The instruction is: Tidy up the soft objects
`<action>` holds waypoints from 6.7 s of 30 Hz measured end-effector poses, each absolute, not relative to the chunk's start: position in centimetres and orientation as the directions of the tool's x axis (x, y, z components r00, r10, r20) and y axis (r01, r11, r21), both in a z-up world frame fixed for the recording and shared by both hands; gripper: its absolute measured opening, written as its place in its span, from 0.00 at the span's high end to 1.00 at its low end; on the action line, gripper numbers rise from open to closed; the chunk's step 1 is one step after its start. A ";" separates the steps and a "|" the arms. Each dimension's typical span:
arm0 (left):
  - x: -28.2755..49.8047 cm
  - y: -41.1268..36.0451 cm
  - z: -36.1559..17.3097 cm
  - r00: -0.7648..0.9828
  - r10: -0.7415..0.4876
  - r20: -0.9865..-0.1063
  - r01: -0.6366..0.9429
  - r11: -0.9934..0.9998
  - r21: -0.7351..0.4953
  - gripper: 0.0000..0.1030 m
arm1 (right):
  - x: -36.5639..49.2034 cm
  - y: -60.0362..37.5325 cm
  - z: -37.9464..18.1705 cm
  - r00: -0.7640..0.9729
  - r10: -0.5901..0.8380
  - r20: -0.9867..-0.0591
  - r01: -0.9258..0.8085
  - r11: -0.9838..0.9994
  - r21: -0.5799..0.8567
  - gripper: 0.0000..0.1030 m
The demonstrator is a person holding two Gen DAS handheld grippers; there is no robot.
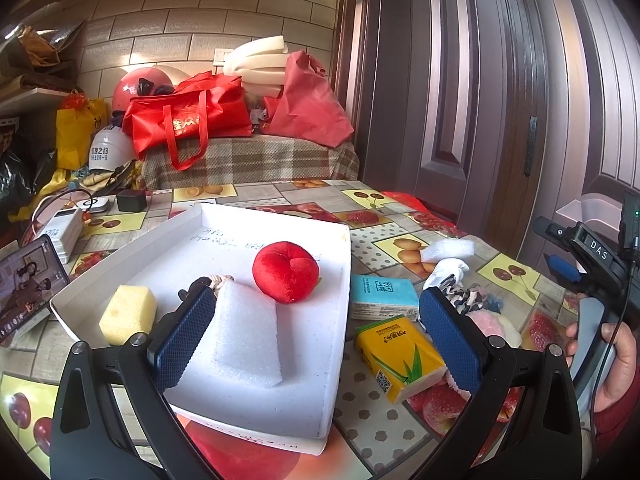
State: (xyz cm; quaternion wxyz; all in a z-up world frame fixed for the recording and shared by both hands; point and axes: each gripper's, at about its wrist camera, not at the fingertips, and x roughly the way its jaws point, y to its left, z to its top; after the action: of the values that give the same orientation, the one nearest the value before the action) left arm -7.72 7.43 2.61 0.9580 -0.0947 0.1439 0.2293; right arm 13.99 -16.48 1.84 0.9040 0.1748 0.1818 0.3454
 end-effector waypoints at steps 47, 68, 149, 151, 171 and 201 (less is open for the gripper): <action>-3.2 0.2 1.9 0.872 0.010 -0.489 -0.057 0.995 -0.081 0.00 | 12.9 -15.5 3.7 0.548 0.762 -0.345 -0.767 0.622 0.157 0.00; 1.9 -1.4 0.0 0.759 0.100 -0.643 -0.095 0.995 0.042 0.58 | 10.5 -8.7 -1.5 0.273 0.597 -0.755 -0.942 0.325 -0.084 0.46; -11.8 16.8 3.3 0.670 0.700 -0.249 -0.733 0.676 -0.072 0.00 | 0.8 2.1 2.9 0.436 0.864 -0.251 -0.900 0.427 -0.092 0.17; -12.1 16.2 3.3 0.673 0.700 -0.239 -0.732 0.677 -0.079 0.00 | 1.1 1.0 3.2 0.444 0.867 -0.224 -0.895 0.441 -0.067 0.17; -10.6 9.2 4.5 0.876 0.446 -0.182 -0.468 0.878 -0.103 0.00 | 14.9 -16.3 3.7 0.747 0.629 -0.217 -0.572 0.774 0.272 0.16; -0.8 2.4 0.9 0.788 0.038 -0.615 -0.150 0.980 -0.131 0.19 | 10.9 -4.0 -0.5 0.317 0.709 -0.630 -0.946 0.287 -0.153 0.79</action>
State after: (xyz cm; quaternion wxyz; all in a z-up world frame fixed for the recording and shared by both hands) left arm -0.76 2.38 0.92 0.9416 -0.0864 0.3217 0.0499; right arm 10.90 -3.98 -0.46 0.7690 -0.2594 0.2283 0.5378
